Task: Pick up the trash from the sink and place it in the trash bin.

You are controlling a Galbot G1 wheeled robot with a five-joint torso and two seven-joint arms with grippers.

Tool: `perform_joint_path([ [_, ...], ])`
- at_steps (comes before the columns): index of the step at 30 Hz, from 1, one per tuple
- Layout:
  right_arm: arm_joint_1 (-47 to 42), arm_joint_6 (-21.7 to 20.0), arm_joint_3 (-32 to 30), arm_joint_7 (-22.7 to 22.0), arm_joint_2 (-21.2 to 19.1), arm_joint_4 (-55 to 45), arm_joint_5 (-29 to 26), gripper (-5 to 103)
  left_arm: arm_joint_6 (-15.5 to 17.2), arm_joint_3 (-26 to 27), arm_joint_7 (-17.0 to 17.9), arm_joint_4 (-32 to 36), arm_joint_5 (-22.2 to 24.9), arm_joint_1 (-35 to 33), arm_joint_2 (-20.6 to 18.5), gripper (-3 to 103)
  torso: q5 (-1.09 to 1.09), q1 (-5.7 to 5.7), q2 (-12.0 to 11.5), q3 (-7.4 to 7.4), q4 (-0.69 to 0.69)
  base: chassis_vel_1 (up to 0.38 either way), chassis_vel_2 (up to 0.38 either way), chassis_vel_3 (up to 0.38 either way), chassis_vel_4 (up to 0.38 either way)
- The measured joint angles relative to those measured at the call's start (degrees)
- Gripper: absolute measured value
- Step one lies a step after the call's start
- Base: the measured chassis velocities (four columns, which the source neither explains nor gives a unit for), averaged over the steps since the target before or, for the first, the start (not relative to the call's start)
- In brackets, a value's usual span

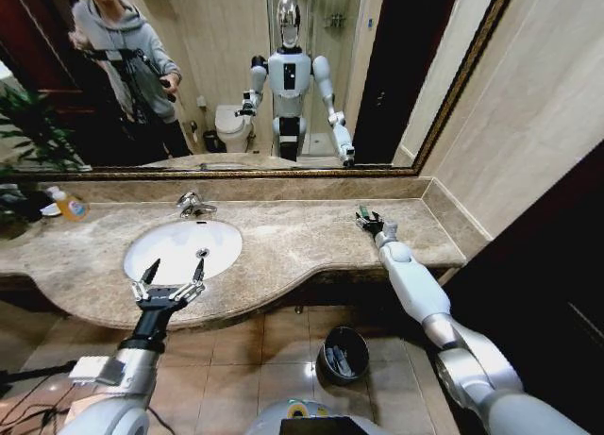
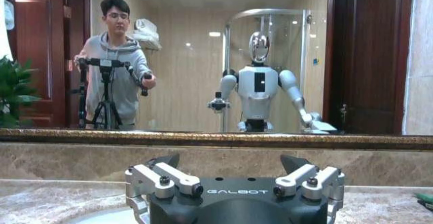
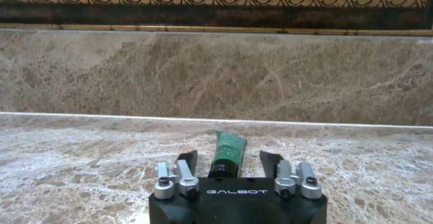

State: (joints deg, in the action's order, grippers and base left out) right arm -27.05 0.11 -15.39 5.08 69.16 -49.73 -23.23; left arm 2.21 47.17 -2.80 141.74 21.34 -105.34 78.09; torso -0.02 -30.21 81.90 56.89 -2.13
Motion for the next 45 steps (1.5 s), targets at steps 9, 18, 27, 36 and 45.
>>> perform_joint_path([
  [9, -2.2, -0.2, -0.2, -0.8, -0.7, -3.7, -1.7, 38, 0.0, 0.0, 0.0, 0.0, 0.0, 0.0, 0.0, 100, 0.05, -0.02, 0.0, 0.03, 0.05, 0.000, 0.000, 0.000, 0.000],
  [18, -4.5, -0.8, -1.2, -1.1, -1.9, -9.3, -2.4, 21, 0.0, 0.0, 0.0, 0.0, 0.0, 0.0, 0.0, 100, 0.05, -0.02, 0.0, 0.03, 0.02, 0.000, 0.000, 0.000, 0.000],
  [27, -19.3, -1.4, -11.2, -1.8, -5.5, -30.6, -1.6, 21, 0.0, 0.0, 0.0, 0.0, 0.0, 0.0, 0.0, 100, 0.03, -0.01, 0.0, 0.01, 0.02, 0.000, 0.000, 0.000, 0.000],
  [36, -41.8, 3.6, -14.8, -1.8, -5.6, -46.6, 0.5, 21, 0.0, 0.0, 0.0, 0.0, 0.0, 0.0, 0.0, 100, 0.05, 0.00, 0.0, 0.01, 0.01, 0.000, 0.000, 0.000, 0.000],
  [45, -64.6, 11.7, -19.5, -1.7, 0.6, -56.0, 6.1, 21, 0.0, 0.0, 0.0, 0.0, 0.0, 0.0, 0.0, 100, 0.02, 0.00, 0.0, 0.00, 0.02, 0.000, 0.000, 0.000, 0.000],
])
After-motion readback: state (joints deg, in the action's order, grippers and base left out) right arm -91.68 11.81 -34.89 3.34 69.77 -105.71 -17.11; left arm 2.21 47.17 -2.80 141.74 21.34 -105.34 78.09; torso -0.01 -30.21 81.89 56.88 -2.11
